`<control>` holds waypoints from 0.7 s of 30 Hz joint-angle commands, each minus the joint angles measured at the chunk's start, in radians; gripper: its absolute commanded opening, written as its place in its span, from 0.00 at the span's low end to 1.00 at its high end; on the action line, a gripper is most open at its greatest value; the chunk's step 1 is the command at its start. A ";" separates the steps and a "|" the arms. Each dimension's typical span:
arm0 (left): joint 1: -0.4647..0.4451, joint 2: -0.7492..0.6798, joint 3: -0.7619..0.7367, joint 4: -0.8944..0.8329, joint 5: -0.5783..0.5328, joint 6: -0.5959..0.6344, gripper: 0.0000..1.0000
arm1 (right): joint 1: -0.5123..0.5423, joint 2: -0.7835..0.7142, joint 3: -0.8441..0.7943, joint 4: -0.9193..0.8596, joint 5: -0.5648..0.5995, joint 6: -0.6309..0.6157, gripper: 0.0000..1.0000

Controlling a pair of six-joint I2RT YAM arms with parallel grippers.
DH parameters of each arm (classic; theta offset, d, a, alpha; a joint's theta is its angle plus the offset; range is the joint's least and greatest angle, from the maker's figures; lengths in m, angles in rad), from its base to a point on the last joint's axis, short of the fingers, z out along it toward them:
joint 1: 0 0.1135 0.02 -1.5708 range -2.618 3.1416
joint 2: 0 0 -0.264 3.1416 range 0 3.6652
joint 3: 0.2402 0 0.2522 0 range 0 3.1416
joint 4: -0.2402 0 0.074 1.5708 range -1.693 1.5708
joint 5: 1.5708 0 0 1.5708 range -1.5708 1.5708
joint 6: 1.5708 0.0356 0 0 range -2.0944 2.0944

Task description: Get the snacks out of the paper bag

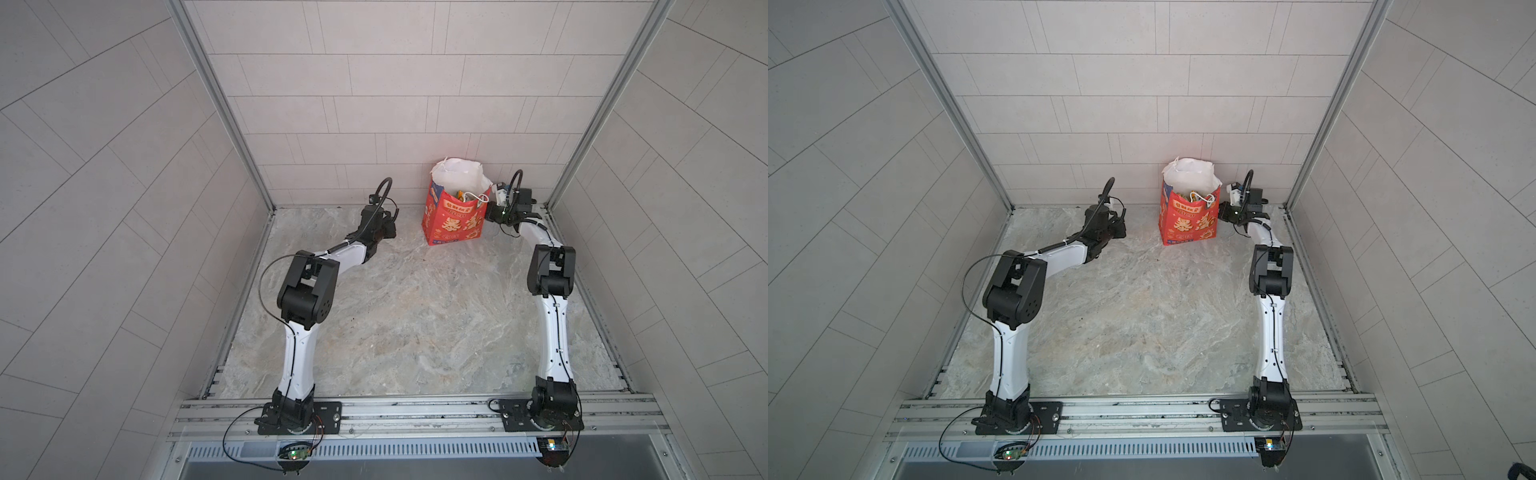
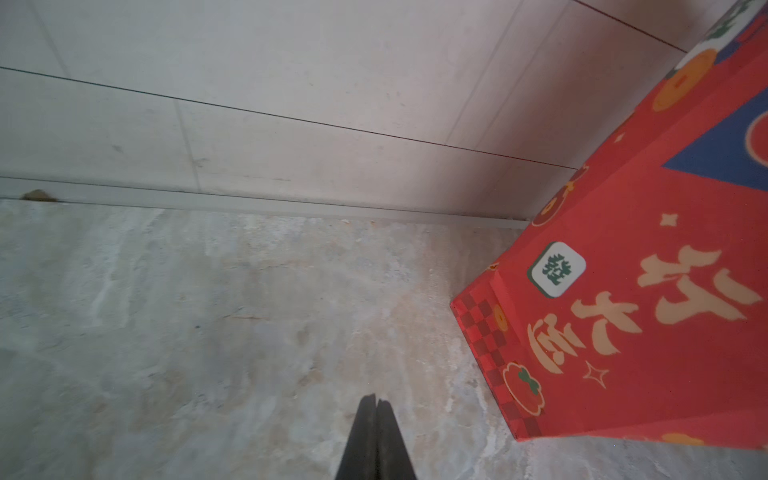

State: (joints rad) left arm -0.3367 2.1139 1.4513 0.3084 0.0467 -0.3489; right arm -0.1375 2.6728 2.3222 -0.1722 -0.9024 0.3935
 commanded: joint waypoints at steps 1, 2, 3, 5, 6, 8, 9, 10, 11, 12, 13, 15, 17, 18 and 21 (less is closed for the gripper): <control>0.043 -0.070 -0.066 0.056 -0.006 -0.027 0.01 | 0.067 -0.093 -0.013 -0.152 0.032 -0.148 0.05; 0.057 -0.080 -0.081 0.058 0.002 -0.026 0.01 | 0.088 -0.107 -0.020 -0.196 0.063 -0.190 0.05; 0.070 -0.090 -0.097 0.058 0.004 -0.026 0.01 | 0.115 -0.124 -0.027 -0.239 0.097 -0.238 0.05; 0.091 -0.106 -0.128 0.062 0.000 -0.031 0.00 | 0.155 -0.148 -0.035 -0.318 0.147 -0.320 0.06; 0.100 -0.113 -0.143 0.064 -0.002 -0.030 0.00 | 0.176 -0.166 -0.050 -0.342 0.169 -0.350 0.06; 0.118 -0.120 -0.156 0.056 -0.005 -0.026 0.00 | 0.209 -0.203 -0.104 -0.343 0.204 -0.363 0.07; 0.127 -0.120 -0.159 0.047 -0.001 -0.028 0.00 | 0.222 -0.224 -0.138 -0.332 0.203 -0.362 0.07; 0.136 -0.120 -0.158 0.039 0.007 -0.029 0.00 | 0.236 -0.247 -0.182 -0.310 0.192 -0.356 0.07; 0.141 -0.120 -0.158 0.035 0.011 -0.030 0.00 | 0.246 -0.271 -0.227 -0.281 0.185 -0.347 0.07; 0.146 -0.121 -0.162 0.031 0.008 -0.029 0.00 | 0.259 -0.303 -0.284 -0.240 0.181 -0.331 0.07; 0.150 -0.121 -0.168 0.031 0.005 -0.026 0.00 | 0.271 -0.337 -0.345 -0.199 0.183 -0.320 0.07; 0.163 -0.123 -0.173 0.031 0.007 -0.024 0.00 | 0.290 -0.408 -0.458 -0.120 0.183 -0.308 0.07; 0.168 -0.123 -0.177 0.031 0.016 -0.022 0.00 | 0.299 -0.481 -0.574 -0.035 0.200 -0.271 0.09; 0.169 -0.120 -0.176 0.030 0.018 -0.020 0.00 | 0.294 -0.516 -0.631 0.022 0.227 -0.225 0.11; 0.169 -0.105 -0.163 0.029 0.043 -0.019 0.00 | 0.256 -0.574 -0.679 0.094 0.288 -0.081 0.12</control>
State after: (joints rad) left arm -0.1715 2.0308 1.2888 0.3317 0.0635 -0.3695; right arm 0.1638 2.1693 1.6588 -0.2199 -0.6777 0.1978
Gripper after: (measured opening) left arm 0.055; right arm 0.120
